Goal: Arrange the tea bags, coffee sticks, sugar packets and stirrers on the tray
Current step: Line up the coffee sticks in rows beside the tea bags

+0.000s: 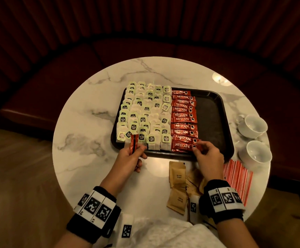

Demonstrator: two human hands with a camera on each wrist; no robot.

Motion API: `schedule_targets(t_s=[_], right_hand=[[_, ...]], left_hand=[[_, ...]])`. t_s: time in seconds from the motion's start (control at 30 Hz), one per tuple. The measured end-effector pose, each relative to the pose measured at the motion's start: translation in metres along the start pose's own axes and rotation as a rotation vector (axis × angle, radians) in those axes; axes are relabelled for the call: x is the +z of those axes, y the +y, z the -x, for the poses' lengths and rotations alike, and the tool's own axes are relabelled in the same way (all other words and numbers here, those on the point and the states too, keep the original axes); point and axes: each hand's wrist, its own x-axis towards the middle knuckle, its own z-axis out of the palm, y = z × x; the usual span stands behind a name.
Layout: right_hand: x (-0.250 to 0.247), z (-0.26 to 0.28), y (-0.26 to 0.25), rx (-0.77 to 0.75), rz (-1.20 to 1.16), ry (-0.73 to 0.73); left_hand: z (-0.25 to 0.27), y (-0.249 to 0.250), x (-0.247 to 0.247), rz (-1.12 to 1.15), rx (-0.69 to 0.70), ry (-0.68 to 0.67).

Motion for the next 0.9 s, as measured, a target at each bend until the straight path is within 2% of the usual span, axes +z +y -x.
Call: schedule_targets(t_s=[0.27,0.4,0.47,0.57,0.67,0.77,0.83,0.9], right_hand=[[-0.007,-0.006,-0.001,-0.007,0.038,0.029],[-0.023,-0.002,-0.015,-0.047,-0.071,-0.006],[-0.035,0.003,-0.029,-0.078,-0.137,-0.084],[-0.045,0.018,-0.056,-0.084,-0.334,-0.33],[-0.044,0.033,-0.077,-0.157,-0.331,-0.549],[-0.041,0.041,-0.084,-0.225,-0.271,-0.659],[-0.043,0.041,-0.081,-0.213,-0.334,-0.705],[-0.048,0.04,-0.078,-0.217,-0.381,-0.687]], left_hand=[[0.001,0.001,0.005,-0.027,-0.011,-0.033],[0.002,0.004,0.007,-0.031,-0.021,-0.075],[0.001,0.004,0.009,-0.085,-0.017,-0.101],[0.003,0.006,0.016,-0.251,0.022,-0.187],[0.005,0.01,0.026,-0.476,0.153,-0.252],[0.006,0.012,0.033,-0.73,0.313,-0.209],[0.006,0.015,0.033,-0.774,0.378,-0.184],[0.006,0.016,0.029,-0.726,0.402,-0.2]])
